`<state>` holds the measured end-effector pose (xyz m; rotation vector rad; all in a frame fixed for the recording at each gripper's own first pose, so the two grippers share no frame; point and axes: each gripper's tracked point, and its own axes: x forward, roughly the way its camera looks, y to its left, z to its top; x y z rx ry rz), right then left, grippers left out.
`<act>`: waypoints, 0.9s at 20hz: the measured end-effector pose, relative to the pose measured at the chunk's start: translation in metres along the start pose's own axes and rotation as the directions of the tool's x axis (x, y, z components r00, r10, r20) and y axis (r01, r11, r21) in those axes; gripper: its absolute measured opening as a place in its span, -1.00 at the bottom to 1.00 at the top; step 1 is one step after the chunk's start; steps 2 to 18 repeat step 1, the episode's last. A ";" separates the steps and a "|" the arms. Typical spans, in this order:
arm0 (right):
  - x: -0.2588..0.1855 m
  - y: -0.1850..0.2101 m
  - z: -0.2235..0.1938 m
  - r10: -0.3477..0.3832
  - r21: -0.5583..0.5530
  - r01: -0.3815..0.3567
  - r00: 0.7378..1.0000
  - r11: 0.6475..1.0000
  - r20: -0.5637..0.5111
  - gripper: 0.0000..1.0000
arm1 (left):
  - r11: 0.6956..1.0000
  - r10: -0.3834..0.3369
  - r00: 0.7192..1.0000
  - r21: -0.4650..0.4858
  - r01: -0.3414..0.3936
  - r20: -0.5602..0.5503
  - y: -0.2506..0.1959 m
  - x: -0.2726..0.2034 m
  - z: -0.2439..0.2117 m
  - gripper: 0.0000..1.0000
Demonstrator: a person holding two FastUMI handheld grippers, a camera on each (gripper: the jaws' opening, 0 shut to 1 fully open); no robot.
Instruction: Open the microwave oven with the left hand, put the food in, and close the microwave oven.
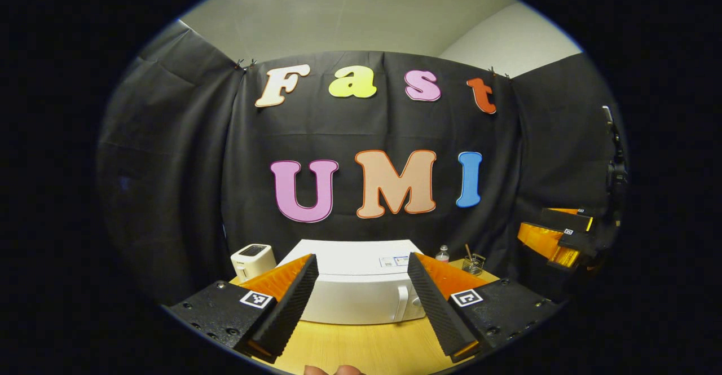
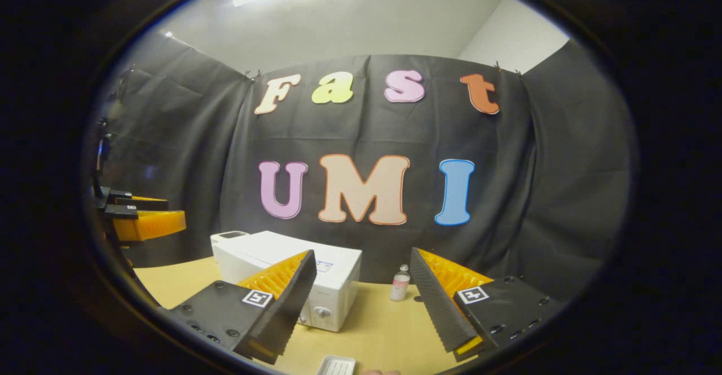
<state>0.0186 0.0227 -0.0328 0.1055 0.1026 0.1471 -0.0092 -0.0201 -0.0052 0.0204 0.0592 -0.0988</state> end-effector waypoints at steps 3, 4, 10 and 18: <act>-0.001 0.000 0.002 0.000 -0.001 0.000 1.000 1.000 0.005 0.93 | 1.000 -0.003 1.000 0.003 0.003 0.001 -0.002 -0.001 0.000 0.97; -0.001 0.000 0.002 0.000 -0.001 0.000 1.000 1.000 0.005 0.93 | 1.000 -0.003 1.000 0.003 0.003 0.001 -0.002 -0.001 0.000 0.97; -0.001 0.000 0.002 0.000 -0.001 0.000 1.000 1.000 0.005 0.93 | 1.000 -0.003 1.000 0.003 0.003 0.001 -0.002 -0.001 0.000 0.97; -0.001 0.000 0.002 0.000 -0.001 0.000 1.000 1.000 0.005 0.93 | 1.000 -0.003 1.000 0.003 0.003 0.001 -0.002 -0.001 0.000 0.97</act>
